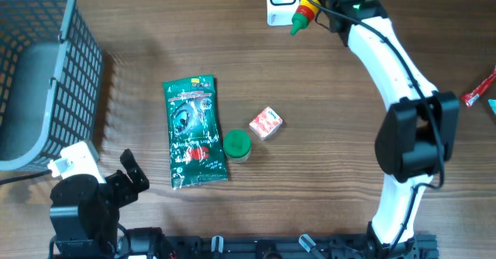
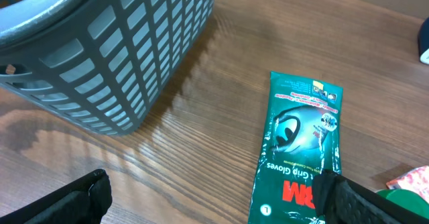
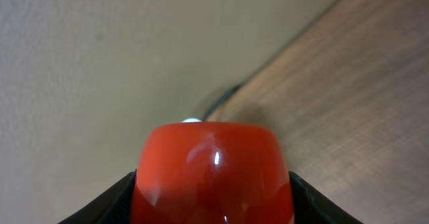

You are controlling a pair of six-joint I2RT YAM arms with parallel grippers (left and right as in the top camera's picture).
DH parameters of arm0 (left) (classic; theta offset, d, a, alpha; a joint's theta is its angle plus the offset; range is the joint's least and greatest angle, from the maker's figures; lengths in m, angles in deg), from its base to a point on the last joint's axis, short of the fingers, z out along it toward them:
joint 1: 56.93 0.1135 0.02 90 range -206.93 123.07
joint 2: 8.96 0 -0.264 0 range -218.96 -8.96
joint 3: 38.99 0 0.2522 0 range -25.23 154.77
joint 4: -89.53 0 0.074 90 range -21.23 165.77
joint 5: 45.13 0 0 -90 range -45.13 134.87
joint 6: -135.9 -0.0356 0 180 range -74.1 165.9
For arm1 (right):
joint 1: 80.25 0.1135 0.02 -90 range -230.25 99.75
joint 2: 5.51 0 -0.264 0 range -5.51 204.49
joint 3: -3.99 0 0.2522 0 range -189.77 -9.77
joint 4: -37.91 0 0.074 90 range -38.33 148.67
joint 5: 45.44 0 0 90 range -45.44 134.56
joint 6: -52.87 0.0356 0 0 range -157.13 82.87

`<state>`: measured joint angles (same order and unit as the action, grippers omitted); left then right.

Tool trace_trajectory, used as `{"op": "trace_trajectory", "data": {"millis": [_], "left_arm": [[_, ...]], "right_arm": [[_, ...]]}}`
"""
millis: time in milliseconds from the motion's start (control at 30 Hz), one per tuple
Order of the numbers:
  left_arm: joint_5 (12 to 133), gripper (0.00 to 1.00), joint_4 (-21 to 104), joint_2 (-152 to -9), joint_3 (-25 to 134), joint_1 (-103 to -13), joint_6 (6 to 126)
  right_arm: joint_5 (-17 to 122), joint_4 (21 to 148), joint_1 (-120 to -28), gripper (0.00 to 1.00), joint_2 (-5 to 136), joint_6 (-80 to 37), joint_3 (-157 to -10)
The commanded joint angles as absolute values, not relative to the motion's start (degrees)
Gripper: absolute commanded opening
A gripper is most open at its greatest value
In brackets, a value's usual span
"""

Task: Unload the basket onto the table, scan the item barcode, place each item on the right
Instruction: 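Lift the bottle and hold it over the barcode scanner, then carry the bottle to the right edge and release it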

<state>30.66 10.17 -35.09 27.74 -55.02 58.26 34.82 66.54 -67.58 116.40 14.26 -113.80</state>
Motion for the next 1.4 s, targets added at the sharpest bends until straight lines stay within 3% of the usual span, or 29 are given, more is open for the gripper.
{"op": "trace_trajectory", "data": {"millis": [0,167,433,767,933,1167,1367], "left_arm": [[30.9,1.0,10.3,-35.0,27.9,-55.3,58.2],[30.9,1.0,10.3,-35.0,27.9,-55.3,58.2],[30.9,1.0,10.3,-35.0,27.9,-55.3,58.2],[30.9,1.0,10.3,-35.0,27.9,-55.3,58.2],[30.9,1.0,10.3,-35.0,27.9,-55.3,58.2],[30.9,1.0,10.3,-35.0,27.9,-55.3,58.2],[30.9,1.0,10.3,-35.0,27.9,-55.3,58.2]], "right_arm": [[33.4,61.3,-67.2,0.32,119.7,15.8,-114.8],[33.4,55.8,-66.4,0.32,124.5,16.0,-119.0],[27.5,57.1,-63.7,0.33,135.9,14.1,-133.6],[24.3,59.8,-63.4,0.32,136.2,10.9,-133.9],[21.8,67.1,-63.5,0.33,136.1,10.4,-135.2],[12.9,89.0,-67.3,0.31,135.2,6.2,-146.9],[7.7,101.7,-79.9,0.31,134.4,1.7,-149.9]]}}
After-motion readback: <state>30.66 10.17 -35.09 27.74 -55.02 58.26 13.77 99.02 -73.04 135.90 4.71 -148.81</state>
